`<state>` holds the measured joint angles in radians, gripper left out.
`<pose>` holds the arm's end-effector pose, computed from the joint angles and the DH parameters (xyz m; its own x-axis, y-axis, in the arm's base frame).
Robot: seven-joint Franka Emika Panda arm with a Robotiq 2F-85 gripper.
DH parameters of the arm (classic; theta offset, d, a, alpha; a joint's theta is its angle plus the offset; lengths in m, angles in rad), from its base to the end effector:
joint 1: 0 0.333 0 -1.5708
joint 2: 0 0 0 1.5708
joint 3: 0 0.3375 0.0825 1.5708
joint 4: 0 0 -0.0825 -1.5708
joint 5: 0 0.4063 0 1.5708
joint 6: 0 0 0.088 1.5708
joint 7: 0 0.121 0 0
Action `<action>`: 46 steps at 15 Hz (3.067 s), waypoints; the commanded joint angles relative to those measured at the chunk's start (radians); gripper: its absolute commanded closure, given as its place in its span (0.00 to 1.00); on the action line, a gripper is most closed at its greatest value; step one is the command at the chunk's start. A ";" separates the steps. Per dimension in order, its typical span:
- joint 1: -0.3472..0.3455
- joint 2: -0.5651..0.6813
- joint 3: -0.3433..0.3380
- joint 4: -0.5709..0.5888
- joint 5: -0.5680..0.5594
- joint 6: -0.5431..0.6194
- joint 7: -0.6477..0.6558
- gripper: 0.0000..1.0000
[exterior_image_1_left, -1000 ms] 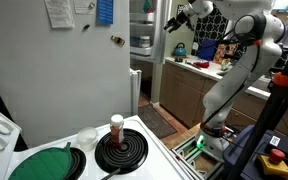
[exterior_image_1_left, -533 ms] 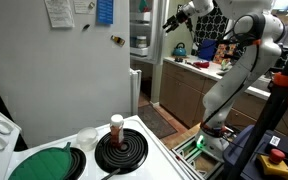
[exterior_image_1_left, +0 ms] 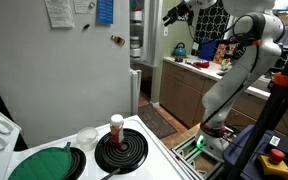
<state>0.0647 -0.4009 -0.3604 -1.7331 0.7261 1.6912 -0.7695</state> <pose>0.4350 -0.1100 0.7920 0.6607 0.1982 0.7240 0.5891 -0.7347 -0.3364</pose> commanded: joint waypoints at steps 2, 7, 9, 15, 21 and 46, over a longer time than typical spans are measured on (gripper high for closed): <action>-0.069 -0.015 0.004 0.103 -0.039 -0.114 -0.034 0.00; -0.087 -0.013 0.006 0.130 -0.031 -0.092 -0.027 0.00; -0.087 -0.012 0.006 0.131 -0.035 -0.092 -0.028 0.00; -0.041 0.110 0.043 0.142 0.137 -0.040 -0.227 0.00; -0.057 0.206 0.112 0.154 0.315 -0.025 -0.361 0.00; -0.167 0.195 0.197 0.165 0.254 -0.213 -0.366 0.00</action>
<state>-0.0748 -0.1568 -0.1525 -1.5426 1.0619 1.5169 -1.1589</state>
